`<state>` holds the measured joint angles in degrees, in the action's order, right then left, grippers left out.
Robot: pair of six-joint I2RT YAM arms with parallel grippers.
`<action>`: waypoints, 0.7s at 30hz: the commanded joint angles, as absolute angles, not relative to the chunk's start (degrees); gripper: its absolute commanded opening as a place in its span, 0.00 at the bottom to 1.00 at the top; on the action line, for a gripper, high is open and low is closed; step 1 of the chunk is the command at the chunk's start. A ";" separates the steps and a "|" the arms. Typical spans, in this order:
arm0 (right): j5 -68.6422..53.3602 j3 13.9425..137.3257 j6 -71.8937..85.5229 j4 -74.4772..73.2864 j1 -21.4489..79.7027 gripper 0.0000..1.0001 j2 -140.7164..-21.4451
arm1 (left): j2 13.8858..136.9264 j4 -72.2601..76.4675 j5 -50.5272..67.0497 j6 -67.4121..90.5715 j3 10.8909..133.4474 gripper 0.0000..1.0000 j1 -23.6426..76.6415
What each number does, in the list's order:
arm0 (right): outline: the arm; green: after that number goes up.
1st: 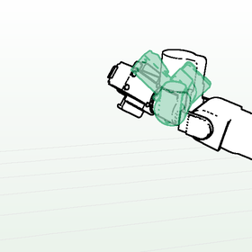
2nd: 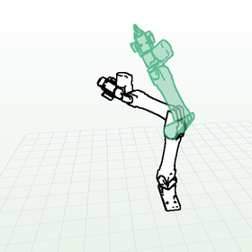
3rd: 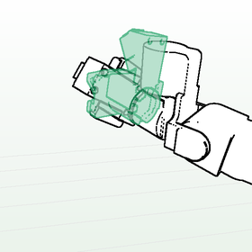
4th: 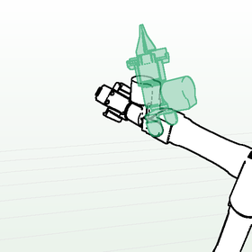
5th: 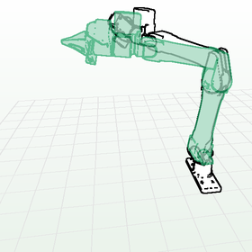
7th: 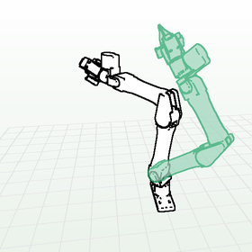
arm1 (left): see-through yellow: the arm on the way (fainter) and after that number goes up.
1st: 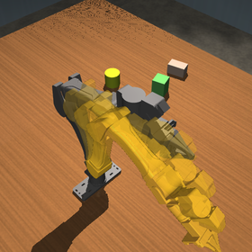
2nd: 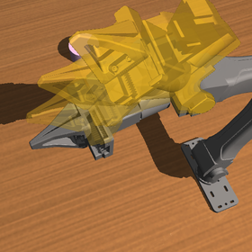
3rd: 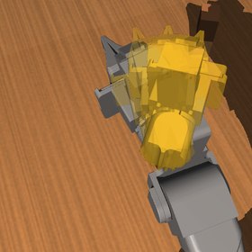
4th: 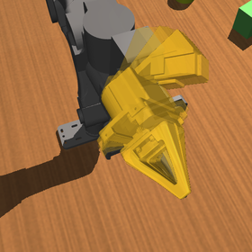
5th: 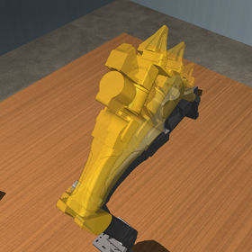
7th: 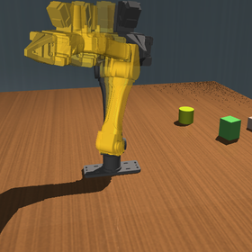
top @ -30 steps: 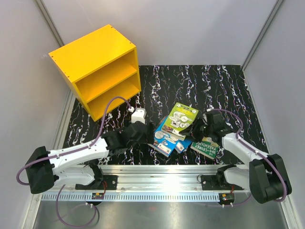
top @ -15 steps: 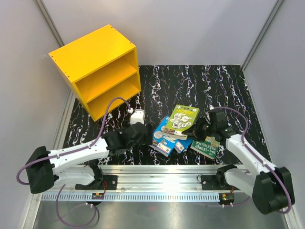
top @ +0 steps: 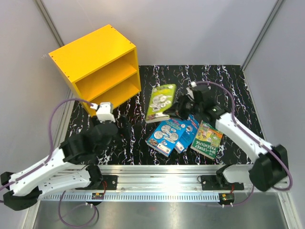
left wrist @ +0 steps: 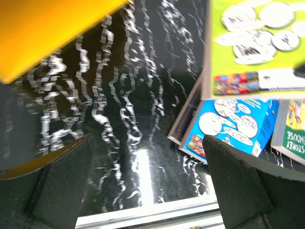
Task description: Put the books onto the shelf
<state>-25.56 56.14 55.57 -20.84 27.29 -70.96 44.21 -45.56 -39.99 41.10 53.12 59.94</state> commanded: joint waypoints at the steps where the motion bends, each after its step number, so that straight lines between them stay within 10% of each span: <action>1: -27.43 69.14 57.39 -6.60 34.16 0.00 -78.11 | 41.05 -56.76 -46.31 44.72 56.77 0.99 60.12; 21: -16.80 105.29 76.02 11.78 41.74 0.00 -117.15 | 28.74 -75.23 -49.39 45.62 66.18 0.99 60.12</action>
<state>-23.86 100.25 71.92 3.68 39.35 -116.33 29.91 -73.30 -47.20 46.50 63.70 59.96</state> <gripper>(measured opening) 0.298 0.985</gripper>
